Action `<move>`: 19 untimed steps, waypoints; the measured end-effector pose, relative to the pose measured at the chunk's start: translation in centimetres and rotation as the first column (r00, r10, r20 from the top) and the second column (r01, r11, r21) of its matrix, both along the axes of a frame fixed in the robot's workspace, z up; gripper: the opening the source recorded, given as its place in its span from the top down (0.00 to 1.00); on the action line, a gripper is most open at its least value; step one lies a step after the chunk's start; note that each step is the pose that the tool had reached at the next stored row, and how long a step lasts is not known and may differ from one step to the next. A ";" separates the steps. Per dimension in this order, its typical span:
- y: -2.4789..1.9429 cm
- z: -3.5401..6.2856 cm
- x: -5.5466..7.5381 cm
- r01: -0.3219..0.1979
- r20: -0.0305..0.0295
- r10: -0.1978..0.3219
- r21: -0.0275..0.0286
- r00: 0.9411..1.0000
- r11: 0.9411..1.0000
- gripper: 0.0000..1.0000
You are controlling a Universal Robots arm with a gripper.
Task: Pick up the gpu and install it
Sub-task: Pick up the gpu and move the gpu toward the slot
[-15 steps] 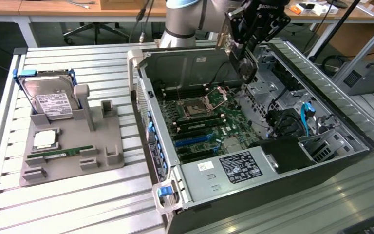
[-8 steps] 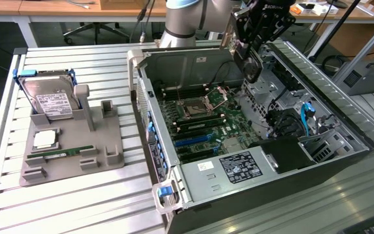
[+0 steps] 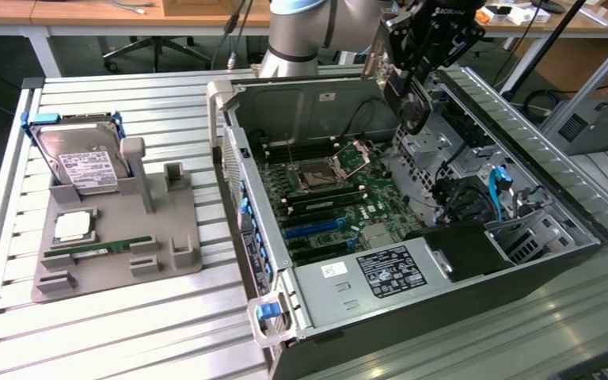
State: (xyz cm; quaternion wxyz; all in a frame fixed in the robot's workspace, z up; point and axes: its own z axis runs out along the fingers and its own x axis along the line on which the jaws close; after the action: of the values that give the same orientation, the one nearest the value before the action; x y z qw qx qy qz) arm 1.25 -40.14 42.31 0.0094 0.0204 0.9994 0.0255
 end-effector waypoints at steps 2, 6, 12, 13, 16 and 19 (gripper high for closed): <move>0.00 0.00 0.4 0.000 0.000 0.000 0.000 1.000 1.000 0.73; 0.00 0.00 1.1 0.000 0.000 0.000 0.000 1.000 1.000 0.73; 0.00 0.00 1.6 0.000 0.000 0.000 0.000 1.000 1.000 0.73; 0.00 0.00 1.9 0.000 0.000 0.000 0.000 1.000 1.000 0.73; 0.00 0.00 2.3 0.000 0.000 0.000 0.000 1.000 1.000 0.73; 0.00 0.00 2.9 0.000 0.000 0.000 0.000 1.000 1.000 0.73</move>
State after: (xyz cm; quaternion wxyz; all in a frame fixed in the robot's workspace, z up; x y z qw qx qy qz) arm 4.16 -40.15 42.31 0.0094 0.0204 0.9994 0.0255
